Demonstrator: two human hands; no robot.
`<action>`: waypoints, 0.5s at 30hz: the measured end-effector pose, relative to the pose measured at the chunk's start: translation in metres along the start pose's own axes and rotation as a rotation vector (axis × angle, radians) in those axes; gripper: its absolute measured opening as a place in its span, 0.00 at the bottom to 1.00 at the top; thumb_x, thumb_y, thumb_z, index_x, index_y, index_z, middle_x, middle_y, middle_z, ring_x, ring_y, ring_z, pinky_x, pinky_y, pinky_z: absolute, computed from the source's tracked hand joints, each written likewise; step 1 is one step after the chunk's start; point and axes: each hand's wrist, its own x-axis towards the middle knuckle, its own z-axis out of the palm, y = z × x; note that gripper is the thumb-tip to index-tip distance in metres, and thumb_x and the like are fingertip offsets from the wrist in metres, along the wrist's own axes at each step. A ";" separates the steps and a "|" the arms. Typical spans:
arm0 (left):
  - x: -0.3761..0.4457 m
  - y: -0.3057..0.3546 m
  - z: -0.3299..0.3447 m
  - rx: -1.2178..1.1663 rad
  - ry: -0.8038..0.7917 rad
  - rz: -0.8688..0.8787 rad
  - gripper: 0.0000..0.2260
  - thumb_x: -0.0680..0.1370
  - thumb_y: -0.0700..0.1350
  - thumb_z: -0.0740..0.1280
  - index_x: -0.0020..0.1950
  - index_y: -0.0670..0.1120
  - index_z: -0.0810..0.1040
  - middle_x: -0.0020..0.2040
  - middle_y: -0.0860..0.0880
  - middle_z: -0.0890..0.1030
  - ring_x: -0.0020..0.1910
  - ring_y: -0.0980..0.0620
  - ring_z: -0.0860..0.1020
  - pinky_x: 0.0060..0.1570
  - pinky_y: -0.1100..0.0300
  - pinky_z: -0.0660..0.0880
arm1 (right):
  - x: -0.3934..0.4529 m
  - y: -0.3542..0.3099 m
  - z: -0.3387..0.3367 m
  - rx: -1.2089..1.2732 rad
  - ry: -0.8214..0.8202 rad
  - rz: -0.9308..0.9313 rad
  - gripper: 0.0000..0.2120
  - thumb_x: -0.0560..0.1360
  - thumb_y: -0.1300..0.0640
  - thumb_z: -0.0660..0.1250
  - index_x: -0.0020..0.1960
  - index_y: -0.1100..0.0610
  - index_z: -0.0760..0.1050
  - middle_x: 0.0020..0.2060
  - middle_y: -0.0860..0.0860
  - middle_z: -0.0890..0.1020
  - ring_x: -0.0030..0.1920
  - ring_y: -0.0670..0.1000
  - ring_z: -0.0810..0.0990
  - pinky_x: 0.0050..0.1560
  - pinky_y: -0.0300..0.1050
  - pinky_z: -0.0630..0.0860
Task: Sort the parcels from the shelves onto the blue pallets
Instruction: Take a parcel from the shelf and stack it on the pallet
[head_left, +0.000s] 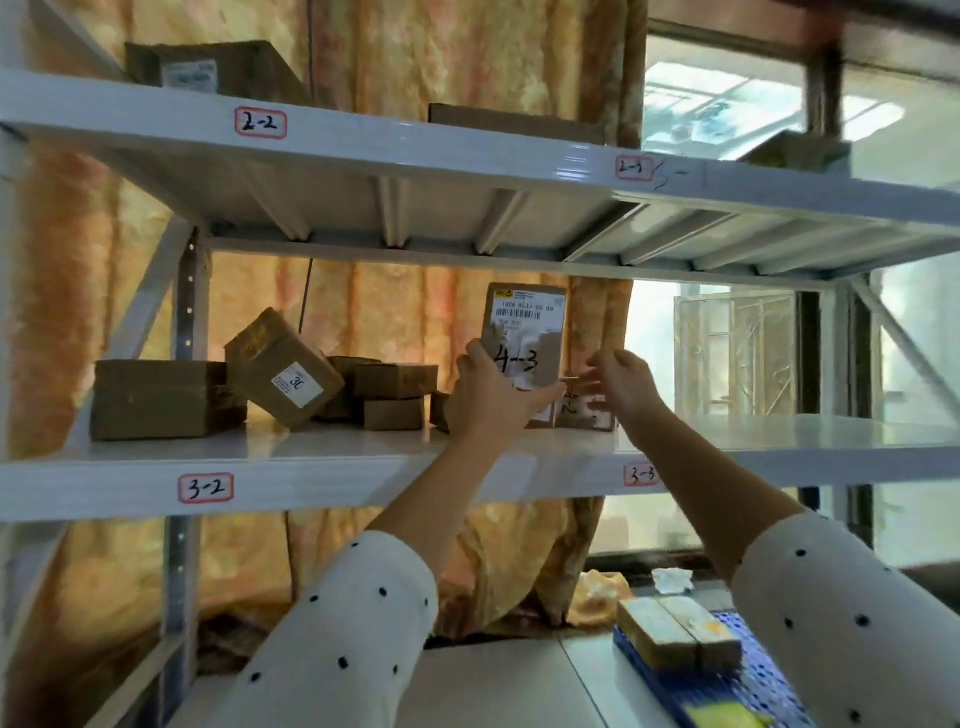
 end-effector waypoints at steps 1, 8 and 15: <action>-0.007 0.006 0.001 -0.001 -0.012 0.008 0.44 0.65 0.65 0.73 0.71 0.43 0.58 0.65 0.46 0.69 0.61 0.45 0.73 0.47 0.53 0.72 | -0.006 0.002 -0.012 -0.097 0.028 -0.033 0.12 0.81 0.56 0.56 0.43 0.57 0.73 0.39 0.55 0.78 0.43 0.56 0.77 0.42 0.47 0.74; -0.078 0.022 0.027 -0.100 -0.135 0.026 0.47 0.64 0.65 0.74 0.72 0.45 0.57 0.68 0.47 0.69 0.65 0.45 0.72 0.56 0.50 0.73 | -0.066 0.025 -0.074 -0.898 -0.006 0.074 0.21 0.77 0.49 0.65 0.65 0.61 0.68 0.58 0.57 0.77 0.57 0.58 0.78 0.55 0.52 0.77; -0.149 0.013 0.044 -0.077 -0.345 0.012 0.46 0.64 0.65 0.74 0.72 0.45 0.57 0.68 0.46 0.68 0.63 0.44 0.73 0.52 0.52 0.73 | -0.147 0.037 -0.095 -1.254 -0.081 0.184 0.33 0.73 0.47 0.70 0.70 0.61 0.62 0.65 0.59 0.71 0.62 0.58 0.74 0.56 0.50 0.75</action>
